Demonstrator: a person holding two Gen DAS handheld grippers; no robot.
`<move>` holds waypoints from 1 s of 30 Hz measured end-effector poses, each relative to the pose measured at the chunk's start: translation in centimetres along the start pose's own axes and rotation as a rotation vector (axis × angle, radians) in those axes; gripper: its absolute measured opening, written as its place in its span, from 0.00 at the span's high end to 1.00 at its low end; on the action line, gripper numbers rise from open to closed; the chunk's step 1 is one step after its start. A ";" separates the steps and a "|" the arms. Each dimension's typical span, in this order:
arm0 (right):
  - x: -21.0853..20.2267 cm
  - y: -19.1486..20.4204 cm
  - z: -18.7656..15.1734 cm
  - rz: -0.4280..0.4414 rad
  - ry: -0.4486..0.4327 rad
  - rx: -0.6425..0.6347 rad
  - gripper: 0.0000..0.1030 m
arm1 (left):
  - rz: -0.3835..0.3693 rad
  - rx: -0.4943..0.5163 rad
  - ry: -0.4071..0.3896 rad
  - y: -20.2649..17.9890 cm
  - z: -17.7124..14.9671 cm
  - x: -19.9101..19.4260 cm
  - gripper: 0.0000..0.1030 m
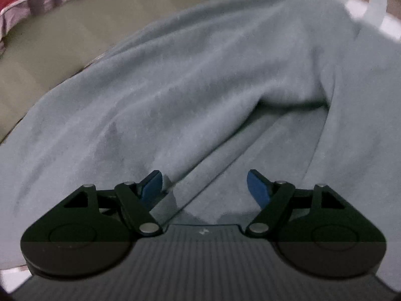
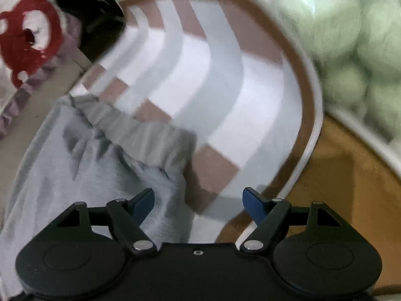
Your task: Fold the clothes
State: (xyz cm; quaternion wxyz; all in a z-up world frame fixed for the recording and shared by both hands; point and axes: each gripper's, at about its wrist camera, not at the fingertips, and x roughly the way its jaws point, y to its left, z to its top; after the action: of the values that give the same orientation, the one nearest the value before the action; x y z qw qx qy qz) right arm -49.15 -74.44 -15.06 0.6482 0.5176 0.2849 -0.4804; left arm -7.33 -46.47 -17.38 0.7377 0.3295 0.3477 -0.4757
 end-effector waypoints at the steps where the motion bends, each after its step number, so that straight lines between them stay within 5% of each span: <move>1: 0.7 -0.4 0.3 0.047 0.027 0.018 0.21 | -0.012 -0.012 -0.005 0.3 0.0 0.0 0.45; 2: 1.6 -0.5 0.5 0.085 0.044 0.018 0.21 | -0.024 -0.024 -0.010 0.6 0.1 0.0 0.59; 3: 2.5 -0.6 0.8 0.118 0.054 0.010 0.21 | -0.037 -0.037 -0.015 0.9 0.1 0.0 0.95; 4: 3.2 -0.4 0.9 0.156 0.028 -0.021 0.17 | -0.029 -0.030 -0.024 1.0 0.2 0.0 0.99; 5: 3.5 0.0 0.8 0.176 -0.033 -0.081 0.30 | 0.003 -0.008 -0.043 0.8 0.3 -0.3 0.99; 6: 3.6 0.9 0.6 0.154 -0.071 -0.162 0.82 | 0.034 -0.001 -0.066 0.6 0.3 -0.6 0.99; 9: 1.7 2.7 0.1 0.079 -0.212 -0.300 0.95 | 0.064 -0.068 -0.105 1.4 0.2 -1.5 0.99; 12: -0.5 3.6 -0.3 0.011 -0.361 -0.346 0.96 | 0.113 -0.166 -0.054 3.0 -0.4 -1.2 0.92; 16: 2.4 5.1 -1.0 -0.153 -0.297 -0.473 0.94 | 0.140 -0.260 -0.034 6.0 -2.3 -2.9 0.87; 17: 2.9 5.2 -1.1 -0.175 -0.274 -0.477 0.90 | 0.135 -0.312 -0.028 6.9 -3.1 -4.0 0.82; 19: 2.9 4.9 -0.5 -0.206 -0.238 -0.425 0.78 | 0.156 -0.396 0.001 8.4 -6.0 -6.5 0.51; 21: 3.1 4.5 -0.5 -0.213 -0.188 -0.364 0.46 | 0.190 -0.460 0.036 9.7 -9.4 -8.7 0.39; 24: 4.0 3.7 -0.9 -0.181 -0.085 -0.317 0.28 | 0.247 -0.550 0.095 11.5 -14.3 -12.0 0.37; 27: 4.2 4.3 -1.5 -0.171 -0.054 -0.364 0.28 | 0.337 -0.605 0.192 12.9 -18.4 -14.3 0.36; 30: 3.9 4.1 -1.3 -0.118 0.026 -0.268 0.28 | 0.427 -0.657 0.290 14.3 -22.6 -16.7 0.34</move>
State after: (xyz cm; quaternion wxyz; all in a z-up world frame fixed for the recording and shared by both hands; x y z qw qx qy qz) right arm -43.76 -74.47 -17.15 0.6782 0.4149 0.3848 -0.4688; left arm -3.58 -15.40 -13.59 0.8291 0.2049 0.5052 -0.1242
